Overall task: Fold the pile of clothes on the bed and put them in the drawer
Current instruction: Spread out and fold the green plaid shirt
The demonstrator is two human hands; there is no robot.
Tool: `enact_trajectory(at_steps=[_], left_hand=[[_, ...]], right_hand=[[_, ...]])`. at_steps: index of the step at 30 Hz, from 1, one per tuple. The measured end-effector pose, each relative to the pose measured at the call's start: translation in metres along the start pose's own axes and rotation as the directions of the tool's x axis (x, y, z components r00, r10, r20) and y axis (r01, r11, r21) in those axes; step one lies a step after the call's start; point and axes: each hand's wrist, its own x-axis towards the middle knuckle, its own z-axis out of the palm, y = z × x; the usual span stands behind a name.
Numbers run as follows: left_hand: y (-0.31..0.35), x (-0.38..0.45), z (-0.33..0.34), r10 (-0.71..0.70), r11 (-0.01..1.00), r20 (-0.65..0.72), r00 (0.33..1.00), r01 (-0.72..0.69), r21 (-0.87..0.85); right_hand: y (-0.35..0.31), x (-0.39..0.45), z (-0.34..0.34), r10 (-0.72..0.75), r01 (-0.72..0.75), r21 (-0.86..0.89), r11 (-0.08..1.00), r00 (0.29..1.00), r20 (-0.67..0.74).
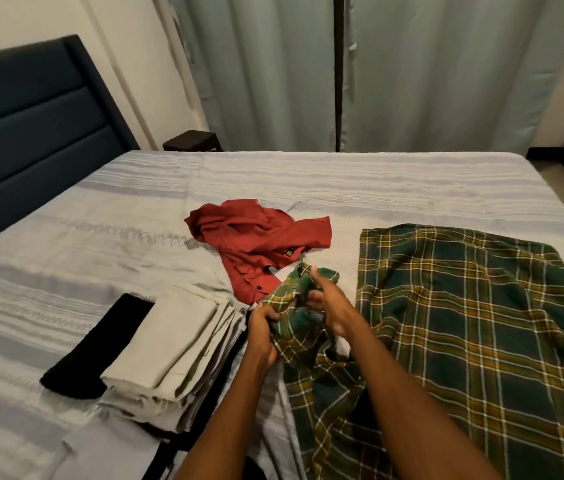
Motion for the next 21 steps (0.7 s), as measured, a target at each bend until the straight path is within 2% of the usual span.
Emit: enact_trajectory(at_steps=[1, 5, 10, 12, 14, 16, 18, 21], left_hand=[[0.0, -0.005, -0.004, 0.031, 0.999, 0.007, 0.999, -0.031, 0.025], [0.012, -0.022, 0.0, 0.057, 0.998, 0.084, 0.995, -0.057, -0.007], [0.043, -0.031, 0.017, 0.058, 0.996, 0.191, 0.98, -0.044, -0.075], [0.069, -0.042, 0.025, 0.117, 0.987, 0.248, 0.962, -0.085, -0.139], [0.094, -0.045, 0.041, 0.214, 0.974, 0.277, 0.937, -0.185, -0.128], [0.121, -0.059, 0.05, 0.28, 0.96, 0.263, 0.923, -0.277, -0.051], [0.146, -0.067, 0.053, 0.372, 0.922, 0.135, 0.919, -0.382, 0.059], [0.177, -0.078, 0.045, 0.499, 0.841, 0.059, 0.864, -0.5, 0.207]], right_hand=[[-0.003, 0.001, 0.005, -0.043, 0.044, 0.055, 0.998, 0.999, -0.011], [-0.033, -0.01, 0.027, -0.211, 0.216, 0.087, 0.973, 0.976, -0.06], [-0.081, -0.045, 0.036, -0.34, 0.302, 0.244, 0.922, 0.931, 0.132], [-0.1, -0.068, 0.039, -0.372, 0.315, 0.278, 0.907, 0.91, 0.184], [-0.113, -0.071, 0.035, -0.4, 0.354, 0.234, 0.905, 0.896, 0.191], [-0.126, -0.085, 0.041, -0.412, 0.397, 0.113, 0.911, 0.894, 0.176], [-0.138, -0.097, 0.054, -0.448, 0.455, -0.045, 0.889, 0.887, 0.113], [-0.15, -0.107, 0.081, -0.483, 0.486, -0.191, 0.853, 0.873, 0.064]])
